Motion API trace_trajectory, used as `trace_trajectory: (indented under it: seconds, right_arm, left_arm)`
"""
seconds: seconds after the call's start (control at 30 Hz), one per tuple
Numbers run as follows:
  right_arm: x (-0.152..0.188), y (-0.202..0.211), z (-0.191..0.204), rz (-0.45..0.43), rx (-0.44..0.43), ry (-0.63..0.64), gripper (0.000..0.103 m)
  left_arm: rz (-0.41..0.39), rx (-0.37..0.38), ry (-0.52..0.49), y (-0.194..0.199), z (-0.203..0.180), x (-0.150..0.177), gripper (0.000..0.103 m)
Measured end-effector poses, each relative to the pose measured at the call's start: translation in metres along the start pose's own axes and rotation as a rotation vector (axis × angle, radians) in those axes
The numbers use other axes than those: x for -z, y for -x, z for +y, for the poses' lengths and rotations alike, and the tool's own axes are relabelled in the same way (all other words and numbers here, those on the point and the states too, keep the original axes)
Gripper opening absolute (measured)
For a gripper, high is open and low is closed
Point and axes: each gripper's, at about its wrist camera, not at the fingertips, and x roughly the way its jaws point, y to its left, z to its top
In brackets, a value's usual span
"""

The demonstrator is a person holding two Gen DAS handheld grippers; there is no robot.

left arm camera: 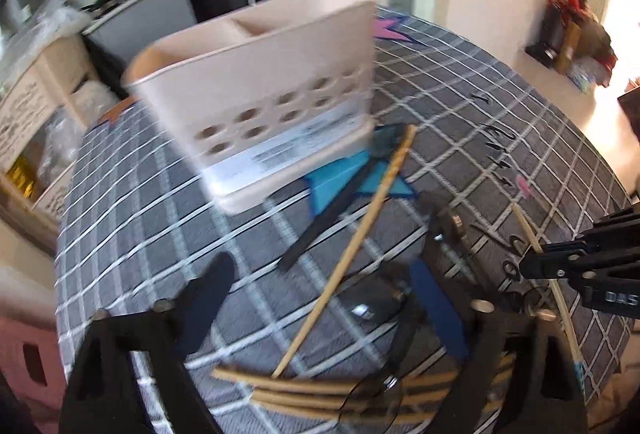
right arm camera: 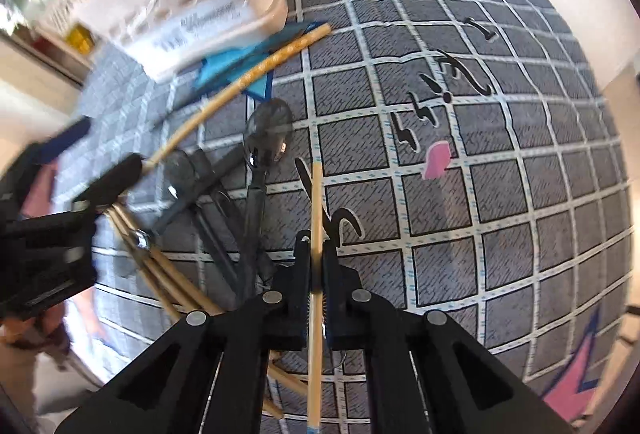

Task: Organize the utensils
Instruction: 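Grasp a wooden chopstick with the right tool while the left tool grasps another chopstick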

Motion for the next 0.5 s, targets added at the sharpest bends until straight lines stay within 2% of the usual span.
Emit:
trace_trajectory:
  seconds: [0.03,0.17,0.23,0.27,0.4,0.5]
  right_arm:
    - [0.002,0.003,-0.003,-0.013,-0.011,-0.001,0.006]
    - [0.010,0.017,-0.018,-0.059,-0.060,-0.021,0.006]
    - [0.011,0.022,-0.026,-0.073,-0.081,-0.035,0.006]
    - [0.012,0.024,-0.031,-0.080,-0.095,-0.043,0.006]
    - [0.014,0.028,-0.035,-0.098,-0.136,-0.054,0.006]
    - [0.011,0.026,-0.034,-0.105,-0.159,-0.056,0.006]
  left_arm:
    - [0.017,0.011,-0.018,-0.006,-0.004,-0.005,0.091]
    - [0.063,0.037,-0.058,-0.024,-0.018,-0.019,0.083]
    - [0.108,0.054,-0.057,-0.036,-0.021,-0.023,0.072]
    - [0.127,0.060,-0.051,-0.041,-0.021,-0.023,0.070]
    - [0.158,0.088,-0.010,-0.049,-0.017,-0.025,0.069]
    - [0.171,0.093,-0.020,-0.053,-0.024,-0.030,0.069]
